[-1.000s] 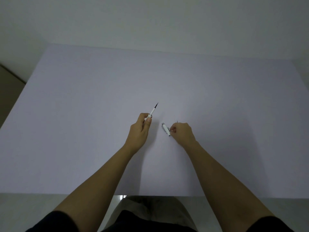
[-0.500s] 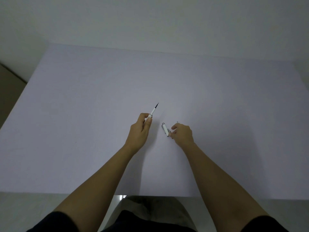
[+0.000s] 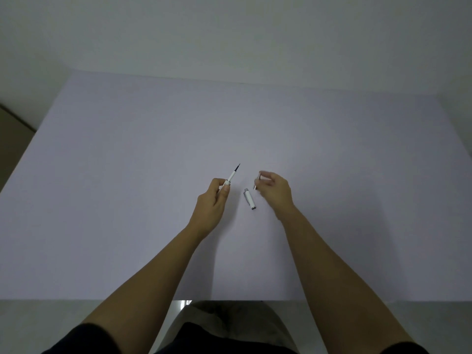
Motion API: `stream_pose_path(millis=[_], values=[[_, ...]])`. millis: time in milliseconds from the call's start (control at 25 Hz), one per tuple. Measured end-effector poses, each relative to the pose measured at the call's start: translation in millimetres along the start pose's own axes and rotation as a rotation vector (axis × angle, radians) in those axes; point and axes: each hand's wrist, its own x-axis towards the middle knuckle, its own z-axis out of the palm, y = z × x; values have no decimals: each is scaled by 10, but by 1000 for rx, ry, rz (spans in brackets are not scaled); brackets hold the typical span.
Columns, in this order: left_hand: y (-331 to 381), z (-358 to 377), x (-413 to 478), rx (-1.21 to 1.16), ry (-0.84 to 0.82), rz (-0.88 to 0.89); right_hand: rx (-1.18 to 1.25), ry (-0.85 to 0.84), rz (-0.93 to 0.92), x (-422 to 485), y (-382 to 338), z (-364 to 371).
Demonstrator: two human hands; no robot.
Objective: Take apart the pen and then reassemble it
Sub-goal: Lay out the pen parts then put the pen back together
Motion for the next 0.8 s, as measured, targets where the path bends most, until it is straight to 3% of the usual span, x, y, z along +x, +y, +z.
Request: stream_pose_path(millis=[80,200,800], values=[[-21,26,1,27,-26,10,352,-54,2,-42,-155,3],[-59,43,8,54,-57,15,531,-132,-40,-104,-299,13],[-26,-1,32,61,-61,33,438,-218,-116,-146,-320,49]])
